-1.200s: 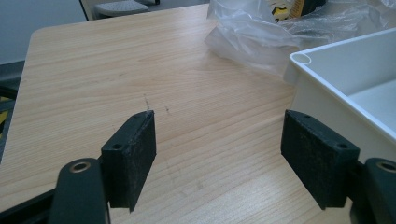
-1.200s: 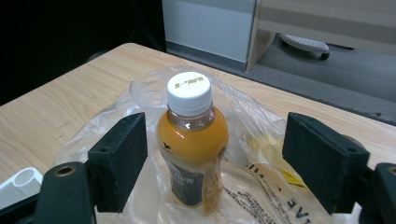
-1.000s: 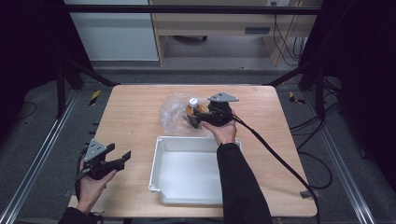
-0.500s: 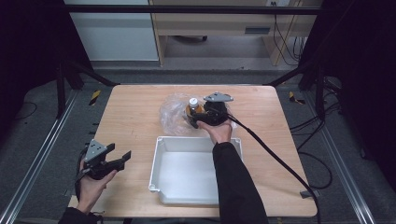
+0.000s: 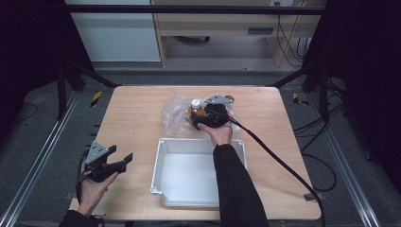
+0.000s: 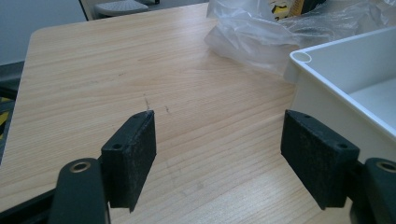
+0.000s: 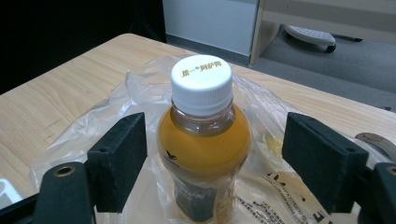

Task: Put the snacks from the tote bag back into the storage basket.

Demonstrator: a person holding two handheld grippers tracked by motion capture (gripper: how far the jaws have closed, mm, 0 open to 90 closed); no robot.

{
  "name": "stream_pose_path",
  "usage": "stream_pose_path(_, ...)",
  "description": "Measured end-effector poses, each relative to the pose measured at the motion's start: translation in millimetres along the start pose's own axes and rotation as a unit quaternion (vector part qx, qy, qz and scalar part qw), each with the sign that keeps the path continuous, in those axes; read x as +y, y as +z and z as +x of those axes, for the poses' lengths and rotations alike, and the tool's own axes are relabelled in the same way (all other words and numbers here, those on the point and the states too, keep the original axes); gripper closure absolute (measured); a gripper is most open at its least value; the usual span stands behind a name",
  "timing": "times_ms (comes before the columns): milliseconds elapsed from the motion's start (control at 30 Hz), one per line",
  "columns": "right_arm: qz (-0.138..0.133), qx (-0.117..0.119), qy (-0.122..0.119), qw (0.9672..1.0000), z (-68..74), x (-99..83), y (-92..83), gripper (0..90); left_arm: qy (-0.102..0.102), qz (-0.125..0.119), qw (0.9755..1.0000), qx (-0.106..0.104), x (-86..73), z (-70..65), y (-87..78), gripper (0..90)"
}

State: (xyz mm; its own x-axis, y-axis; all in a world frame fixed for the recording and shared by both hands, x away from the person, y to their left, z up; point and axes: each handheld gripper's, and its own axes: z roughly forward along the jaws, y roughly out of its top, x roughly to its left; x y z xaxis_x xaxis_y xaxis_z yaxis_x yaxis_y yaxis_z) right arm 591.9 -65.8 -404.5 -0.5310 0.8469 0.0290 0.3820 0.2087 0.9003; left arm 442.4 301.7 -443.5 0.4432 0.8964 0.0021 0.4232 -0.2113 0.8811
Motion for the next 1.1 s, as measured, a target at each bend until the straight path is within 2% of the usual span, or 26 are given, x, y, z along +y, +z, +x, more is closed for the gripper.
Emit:
stream_pose_path(433,0.003,0.001,0.007,1.0,0.7,-6.7,10.8,22.2,0.0,0.003,1.0,0.0,-0.4,0.2,0.7,26.7)
stream_pose_path(633,0.005,0.009,0.016,0.9998,1.3,-10.0,16.4,24.8,0.001,0.003,1.0,0.0,-0.5,0.7,0.9,26.7)
stream_pose_path(800,0.008,0.01,0.012,0.9999,0.5,-10.7,18.0,27.3,0.001,0.003,1.0,0.0,-0.4,0.7,1.0,26.7)
stream_pose_path(1100,0.009,0.005,0.013,0.9999,0.2,-10.5,20.4,25.4,0.0,0.004,1.0,0.0,-0.7,0.5,1.3,26.7)
